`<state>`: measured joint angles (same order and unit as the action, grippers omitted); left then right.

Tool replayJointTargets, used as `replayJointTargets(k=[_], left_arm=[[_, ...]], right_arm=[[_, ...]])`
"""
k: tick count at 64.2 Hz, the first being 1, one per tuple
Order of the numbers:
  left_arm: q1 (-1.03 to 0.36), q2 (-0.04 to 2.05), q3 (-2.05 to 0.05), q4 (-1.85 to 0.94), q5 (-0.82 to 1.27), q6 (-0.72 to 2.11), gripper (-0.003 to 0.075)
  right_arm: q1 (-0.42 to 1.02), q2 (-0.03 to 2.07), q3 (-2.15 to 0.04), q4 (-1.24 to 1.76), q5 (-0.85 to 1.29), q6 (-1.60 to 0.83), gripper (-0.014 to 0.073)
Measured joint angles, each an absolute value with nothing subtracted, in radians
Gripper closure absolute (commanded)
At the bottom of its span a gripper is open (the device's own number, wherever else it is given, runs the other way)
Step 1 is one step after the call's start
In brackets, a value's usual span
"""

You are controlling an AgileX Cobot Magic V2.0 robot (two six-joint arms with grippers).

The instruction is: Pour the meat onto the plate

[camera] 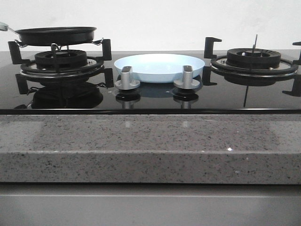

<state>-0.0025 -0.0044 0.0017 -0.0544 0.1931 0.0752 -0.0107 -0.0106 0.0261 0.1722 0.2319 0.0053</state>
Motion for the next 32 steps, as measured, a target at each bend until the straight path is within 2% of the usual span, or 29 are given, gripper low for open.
replayJointTargets(k=[18,32], left_arm=[[-0.003,-0.004,-0.032,-0.054,0.152,0.075,0.0741],[-0.003,0.103,-0.306,-0.055,0.257,0.075,0.0741]], right_arm=[[-0.011,-0.011,-0.002,0.174,0.223,0.005,0.0652],[-0.011,0.023,-0.218,0.178,0.281,0.005,0.0652]])
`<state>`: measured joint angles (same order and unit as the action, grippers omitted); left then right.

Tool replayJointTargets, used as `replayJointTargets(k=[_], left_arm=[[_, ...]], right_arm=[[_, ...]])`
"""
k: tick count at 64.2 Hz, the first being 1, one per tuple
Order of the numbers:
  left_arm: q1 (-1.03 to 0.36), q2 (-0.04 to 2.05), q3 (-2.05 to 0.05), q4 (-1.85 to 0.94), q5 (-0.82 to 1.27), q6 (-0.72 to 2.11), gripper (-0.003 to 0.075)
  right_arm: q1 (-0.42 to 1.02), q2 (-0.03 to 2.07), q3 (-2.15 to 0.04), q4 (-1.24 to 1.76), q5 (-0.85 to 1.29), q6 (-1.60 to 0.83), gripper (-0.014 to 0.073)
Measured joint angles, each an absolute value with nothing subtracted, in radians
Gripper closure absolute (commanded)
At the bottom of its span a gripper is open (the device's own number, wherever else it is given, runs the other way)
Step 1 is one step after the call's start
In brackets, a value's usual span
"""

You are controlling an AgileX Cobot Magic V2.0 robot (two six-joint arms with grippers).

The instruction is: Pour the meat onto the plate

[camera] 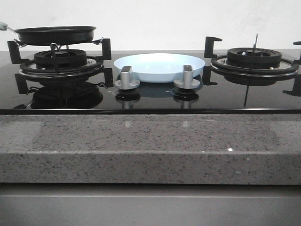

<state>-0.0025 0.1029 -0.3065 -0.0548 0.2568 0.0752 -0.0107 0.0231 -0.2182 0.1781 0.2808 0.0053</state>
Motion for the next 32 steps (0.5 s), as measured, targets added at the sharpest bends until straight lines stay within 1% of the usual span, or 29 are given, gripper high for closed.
replayJointTargets(k=[9,17,28,32], left_arm=[[-0.003,0.273,-0.442,-0.055,0.277,0.075,0.0741],[-0.003,0.398,-0.493,-0.057,0.280,0.075,0.0741],[-0.003,0.441,-0.498,-0.091,0.282,0.075,0.0740],[-0.003,0.441,-0.498,-0.098,0.282,0.075,0.0729]], right_arm=[[-0.011,0.160,-0.350,0.174,0.308,0.005,0.0652],[-0.011,0.281,-0.440,0.165,0.331,0.005,0.0652],[-0.011,0.388,-0.502,0.134,0.382,0.005,0.0647],[-0.011,0.404,-0.503,0.133,0.386,0.005,0.0622]])
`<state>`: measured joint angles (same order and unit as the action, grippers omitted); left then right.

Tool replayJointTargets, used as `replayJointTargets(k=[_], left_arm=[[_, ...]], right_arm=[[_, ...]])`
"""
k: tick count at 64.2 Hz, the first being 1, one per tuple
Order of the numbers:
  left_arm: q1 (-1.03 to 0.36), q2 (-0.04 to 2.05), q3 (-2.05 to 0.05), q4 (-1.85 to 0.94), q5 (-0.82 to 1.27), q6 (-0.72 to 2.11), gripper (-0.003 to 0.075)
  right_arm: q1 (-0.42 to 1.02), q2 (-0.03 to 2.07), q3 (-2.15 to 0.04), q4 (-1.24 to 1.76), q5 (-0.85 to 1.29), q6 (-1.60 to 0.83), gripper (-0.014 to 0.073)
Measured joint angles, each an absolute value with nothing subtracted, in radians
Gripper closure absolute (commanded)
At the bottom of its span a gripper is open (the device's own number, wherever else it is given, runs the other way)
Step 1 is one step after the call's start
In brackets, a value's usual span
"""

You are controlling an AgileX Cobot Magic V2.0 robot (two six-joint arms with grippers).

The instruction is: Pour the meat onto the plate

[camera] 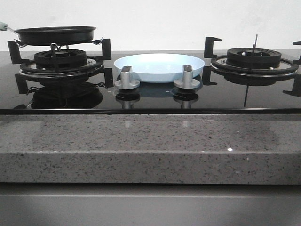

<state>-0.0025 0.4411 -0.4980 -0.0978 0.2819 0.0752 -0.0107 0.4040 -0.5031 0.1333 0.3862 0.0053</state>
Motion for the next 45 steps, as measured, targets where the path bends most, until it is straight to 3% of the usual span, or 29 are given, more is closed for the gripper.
replayJointTargets(k=[3,9,18,23,45], left_arm=[[-0.003,0.441,-0.498,-0.100,0.282,0.075,0.0701],[-0.003,0.441,-0.500,-0.100,0.282,0.075,0.0556],[-0.003,0.441,-0.502,-0.100,0.282,0.075,0.0223],[-0.003,0.441,-0.502,-0.100,0.282,0.075,0.0108],[-0.003,0.441,-0.502,-0.100,0.282,0.075,0.0104]], right_arm=[[-0.011,0.409,-0.503,0.133,0.389,0.005,0.0590],[-0.011,0.409,-0.505,0.132,0.389,0.005,0.0440],[-0.011,0.409,-0.505,0.132,0.389,0.005,0.0160],[-0.011,0.409,-0.505,0.131,0.389,0.005,0.0078],[-0.011,0.409,-0.505,0.130,0.389,0.005,0.0066]])
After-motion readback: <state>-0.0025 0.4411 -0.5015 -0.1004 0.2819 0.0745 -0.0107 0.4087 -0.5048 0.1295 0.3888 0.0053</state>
